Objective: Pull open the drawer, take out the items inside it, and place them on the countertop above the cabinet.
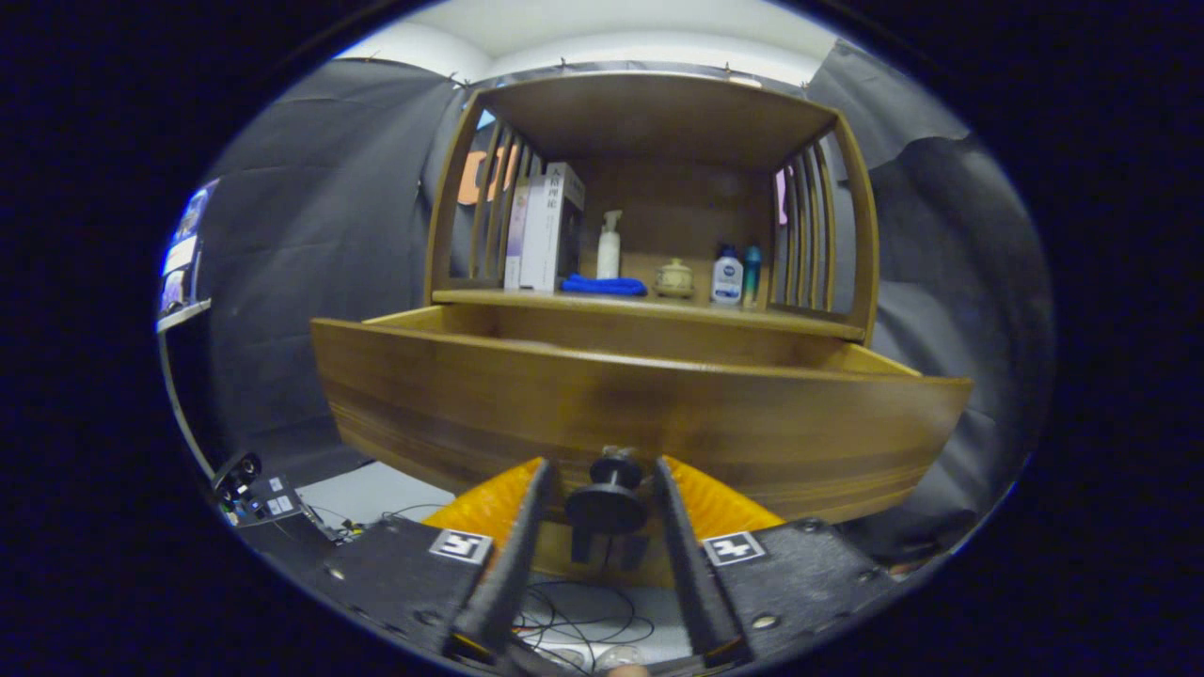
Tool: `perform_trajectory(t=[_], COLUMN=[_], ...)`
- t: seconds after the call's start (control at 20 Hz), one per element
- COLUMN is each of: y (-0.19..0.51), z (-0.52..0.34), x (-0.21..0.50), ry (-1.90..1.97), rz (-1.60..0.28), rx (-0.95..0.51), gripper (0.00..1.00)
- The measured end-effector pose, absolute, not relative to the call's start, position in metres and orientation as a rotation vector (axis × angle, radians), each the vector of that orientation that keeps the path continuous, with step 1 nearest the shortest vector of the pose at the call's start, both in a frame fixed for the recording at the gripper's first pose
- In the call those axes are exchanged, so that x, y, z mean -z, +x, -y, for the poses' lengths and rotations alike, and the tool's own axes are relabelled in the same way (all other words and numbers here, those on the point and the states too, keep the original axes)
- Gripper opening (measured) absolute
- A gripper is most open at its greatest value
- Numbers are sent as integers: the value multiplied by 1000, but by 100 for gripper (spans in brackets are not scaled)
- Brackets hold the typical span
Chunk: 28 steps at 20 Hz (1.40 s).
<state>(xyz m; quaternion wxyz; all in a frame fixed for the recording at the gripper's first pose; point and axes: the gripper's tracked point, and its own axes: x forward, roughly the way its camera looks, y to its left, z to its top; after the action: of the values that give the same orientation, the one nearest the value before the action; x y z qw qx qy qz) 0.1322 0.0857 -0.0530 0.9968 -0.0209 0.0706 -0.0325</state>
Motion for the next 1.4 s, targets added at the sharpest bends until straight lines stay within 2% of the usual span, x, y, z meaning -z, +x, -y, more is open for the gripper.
perform_trajectory(t=[0.1, 0.3, 0.45, 0.55, 0.7, 1.0, 1.2, 1.4], y=[126, 126, 150, 174, 200, 234, 236, 239], z=[-81, -78, -71, -64, -55, -63, -61, -53], x=[22, -25, -56, -61, -32, 19, 52, 61], ry=[-82, -77, -46, -49, -121, -50, 59, 47], rz=[-52, 23, -20, -141, -443, -780, -928, -954], rx=[85, 73, 26, -1, -48, -76, -47, -27], gripper=[92, 92, 92, 92, 92, 91, 88, 83])
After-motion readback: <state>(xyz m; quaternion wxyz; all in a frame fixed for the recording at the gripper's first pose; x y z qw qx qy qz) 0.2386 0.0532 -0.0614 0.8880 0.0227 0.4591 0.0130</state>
